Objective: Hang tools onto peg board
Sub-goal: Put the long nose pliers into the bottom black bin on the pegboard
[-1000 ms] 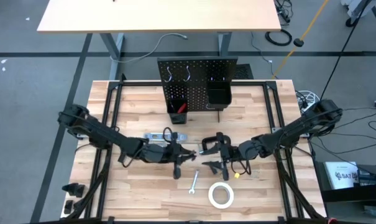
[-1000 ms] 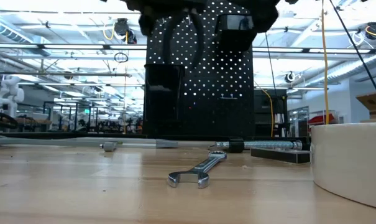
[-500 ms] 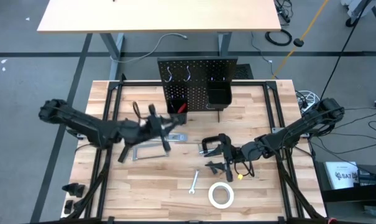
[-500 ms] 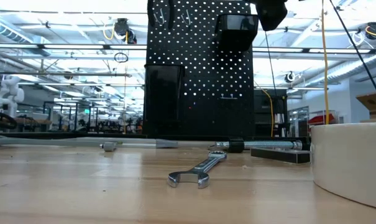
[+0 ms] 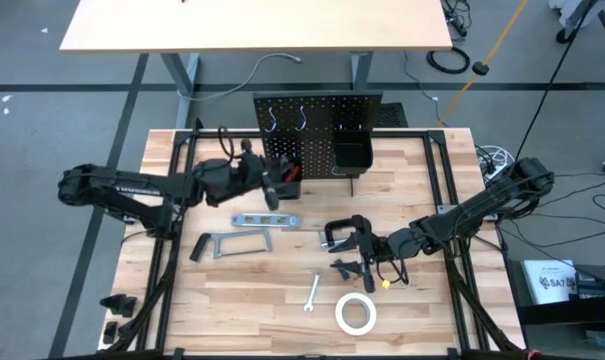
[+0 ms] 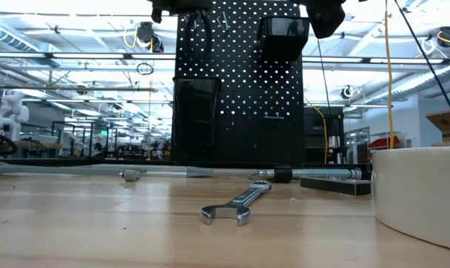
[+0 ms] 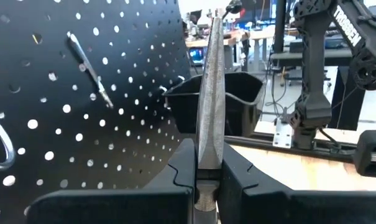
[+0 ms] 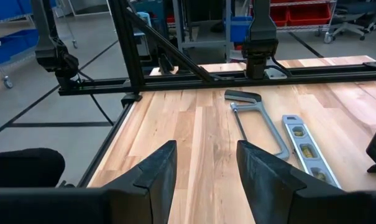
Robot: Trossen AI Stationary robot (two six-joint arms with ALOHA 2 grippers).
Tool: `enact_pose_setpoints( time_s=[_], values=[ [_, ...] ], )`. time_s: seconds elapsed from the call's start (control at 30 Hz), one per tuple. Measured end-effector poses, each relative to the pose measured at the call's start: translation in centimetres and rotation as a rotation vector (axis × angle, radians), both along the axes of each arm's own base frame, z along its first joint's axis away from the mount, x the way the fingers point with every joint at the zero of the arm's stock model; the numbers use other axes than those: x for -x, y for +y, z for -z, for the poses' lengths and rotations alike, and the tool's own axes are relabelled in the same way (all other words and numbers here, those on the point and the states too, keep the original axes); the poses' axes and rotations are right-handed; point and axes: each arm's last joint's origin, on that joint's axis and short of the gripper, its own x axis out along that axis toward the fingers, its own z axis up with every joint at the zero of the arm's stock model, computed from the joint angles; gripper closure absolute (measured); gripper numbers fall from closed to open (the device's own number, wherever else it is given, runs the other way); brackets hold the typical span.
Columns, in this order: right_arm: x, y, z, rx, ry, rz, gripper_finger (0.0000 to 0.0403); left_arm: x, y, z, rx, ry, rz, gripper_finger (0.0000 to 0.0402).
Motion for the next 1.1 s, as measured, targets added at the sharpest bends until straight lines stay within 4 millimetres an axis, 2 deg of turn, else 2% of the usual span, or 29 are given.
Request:
enact_pose_setpoints(
  time_s=[0.17,0.33,0.6,1.1],
  values=[
    [0.1,0.1,0.1,0.004,0.01,-0.006,0.0243,0.2,1.2,1.2,0.035,0.015,-0.002,0.0375],
    [0.2,0.3,0.1,-0.003,0.014,-0.01,0.0243,0.7,2.3,3.2,0.069,-0.059,-0.014,0.0375],
    [0.1,0.3,0.1,-0.011,0.015,-0.006,0.0243,1.5,3.2,5.5,0.091,-0.092,-0.024,0.0375],
    [0.1,0.1,0.1,0.028,0.006,0.042,0.0243,0.5,4.4,7.4,0.127,-0.032,0.001,0.0373]
  ],
)
